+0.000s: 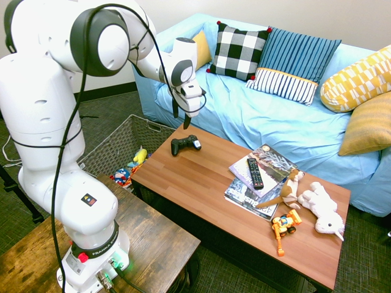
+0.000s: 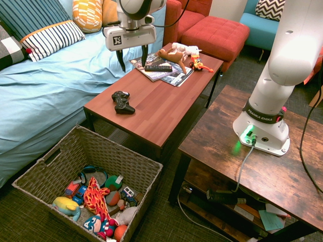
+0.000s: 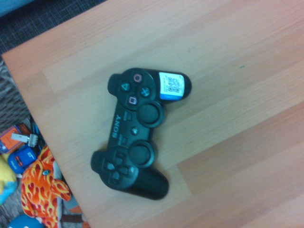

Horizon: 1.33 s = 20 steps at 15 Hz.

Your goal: Put the gamepad in the basket

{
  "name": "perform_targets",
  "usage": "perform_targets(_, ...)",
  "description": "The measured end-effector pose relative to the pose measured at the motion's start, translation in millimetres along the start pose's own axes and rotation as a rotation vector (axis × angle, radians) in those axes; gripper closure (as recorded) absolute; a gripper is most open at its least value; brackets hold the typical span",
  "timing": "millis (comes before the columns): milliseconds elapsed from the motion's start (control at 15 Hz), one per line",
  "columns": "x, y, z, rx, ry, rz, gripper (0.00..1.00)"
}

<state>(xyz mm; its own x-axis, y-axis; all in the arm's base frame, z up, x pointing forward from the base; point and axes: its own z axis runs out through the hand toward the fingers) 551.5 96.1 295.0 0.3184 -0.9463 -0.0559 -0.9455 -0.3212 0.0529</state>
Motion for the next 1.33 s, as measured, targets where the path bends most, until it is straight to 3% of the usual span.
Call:
perform_targets(333,1.0,-45.6,59.2,-0.04,0.016,0.088,0.0)
perform_targets(800,5.3,-81.2,137.6,-0.086,0.015,0.107,0.0)
perform_targets(1333,15.3,-97.1,181.2,-0.112,0.022,0.118,0.0)
